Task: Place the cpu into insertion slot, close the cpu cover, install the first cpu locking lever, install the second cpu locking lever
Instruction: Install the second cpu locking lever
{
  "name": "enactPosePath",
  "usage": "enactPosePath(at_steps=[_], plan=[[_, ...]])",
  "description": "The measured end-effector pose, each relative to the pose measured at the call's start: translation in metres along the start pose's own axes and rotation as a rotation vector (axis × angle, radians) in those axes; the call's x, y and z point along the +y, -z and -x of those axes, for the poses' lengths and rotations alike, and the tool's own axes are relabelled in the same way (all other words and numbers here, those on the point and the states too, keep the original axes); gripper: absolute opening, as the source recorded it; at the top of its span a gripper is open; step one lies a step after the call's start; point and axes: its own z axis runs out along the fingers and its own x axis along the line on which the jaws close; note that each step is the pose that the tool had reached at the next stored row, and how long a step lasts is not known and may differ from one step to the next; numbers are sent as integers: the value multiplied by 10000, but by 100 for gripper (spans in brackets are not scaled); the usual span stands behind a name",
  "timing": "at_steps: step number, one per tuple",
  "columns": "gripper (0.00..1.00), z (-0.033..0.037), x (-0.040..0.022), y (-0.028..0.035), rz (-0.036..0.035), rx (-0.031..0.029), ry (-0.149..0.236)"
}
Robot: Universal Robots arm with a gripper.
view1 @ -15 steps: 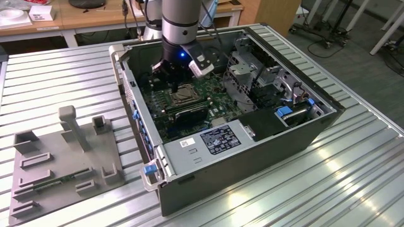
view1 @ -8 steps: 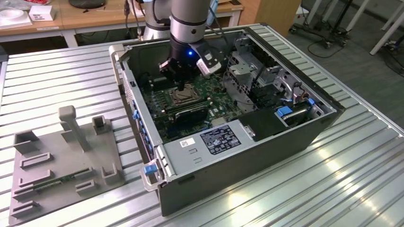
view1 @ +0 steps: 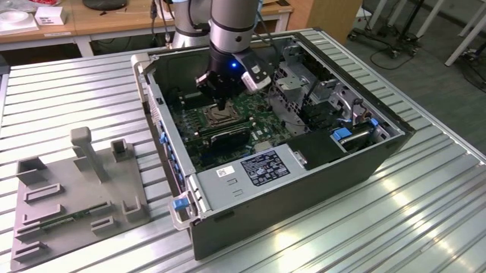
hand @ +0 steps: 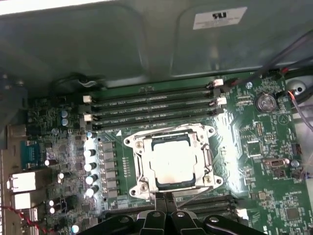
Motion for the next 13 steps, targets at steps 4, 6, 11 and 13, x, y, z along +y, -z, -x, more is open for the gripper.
enactPosePath(at_steps=[4, 6, 11, 13], plan=[[11, 17, -52, 7, -1, 2, 0], [11, 24, -82, 10, -2, 3, 0], [11, 31, -132, 10, 0, 2, 0], [11, 29, -136, -7, -1, 1, -1]])
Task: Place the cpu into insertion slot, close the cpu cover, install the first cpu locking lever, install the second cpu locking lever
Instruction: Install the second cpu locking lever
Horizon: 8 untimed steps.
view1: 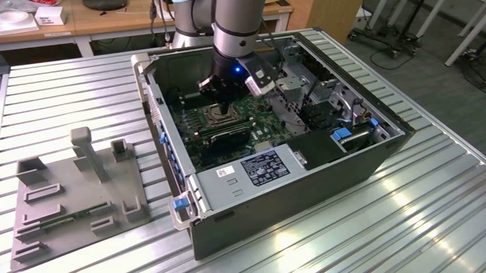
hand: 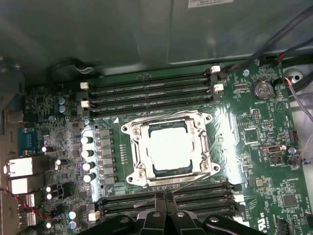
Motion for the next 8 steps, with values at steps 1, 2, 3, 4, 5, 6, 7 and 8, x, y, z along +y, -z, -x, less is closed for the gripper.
enactPosePath(at_steps=[1, 2, 3, 4, 5, 6, 7, 8], plan=[[11, -3, -2, -13, 0, -2, 0], [11, -5, -4, -26, -1, -2, 0], [11, -9, -6, -41, -2, -3, 1], [11, -13, -9, -59, -2, -4, 1], [11, -17, -12, -77, -1, -5, 1], [11, -23, -14, -95, -2, -6, 1], [11, -28, -17, -113, -3, -6, 2], [11, -34, -20, -133, -4, -6, 1]])
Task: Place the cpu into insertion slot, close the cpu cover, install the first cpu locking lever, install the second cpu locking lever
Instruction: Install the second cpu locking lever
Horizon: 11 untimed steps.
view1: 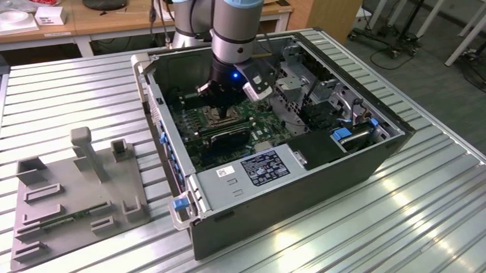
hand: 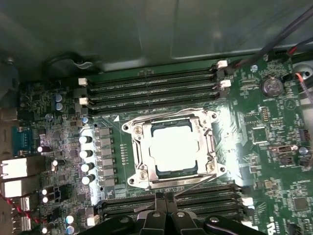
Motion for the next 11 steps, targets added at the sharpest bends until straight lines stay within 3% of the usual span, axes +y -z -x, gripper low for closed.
enactPosePath(at_steps=[11], plan=[[11, -96, -36, -197, -2, 0, -1]])
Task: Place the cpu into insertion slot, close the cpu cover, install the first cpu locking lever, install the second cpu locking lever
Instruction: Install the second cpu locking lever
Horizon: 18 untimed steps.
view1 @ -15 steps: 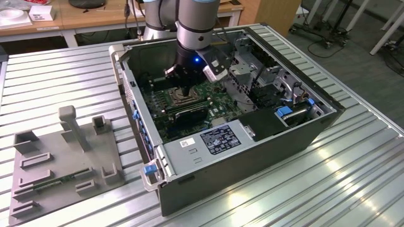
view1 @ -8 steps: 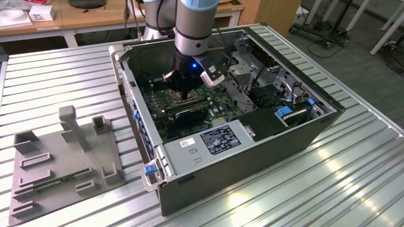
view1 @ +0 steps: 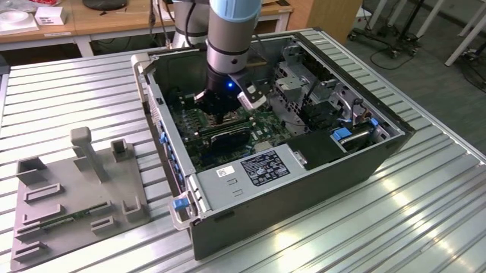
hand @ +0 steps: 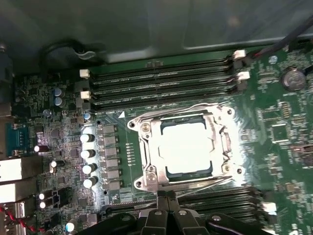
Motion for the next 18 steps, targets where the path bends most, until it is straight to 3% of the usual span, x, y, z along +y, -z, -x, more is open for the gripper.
enactPosePath(at_steps=[7, 11, 18], plan=[[11, -103, -27, -109, 0, 0, 0], [11, -132, -32, -122, 11, 3, -1], [11, -138, -30, -126, 123, 15, 0]])
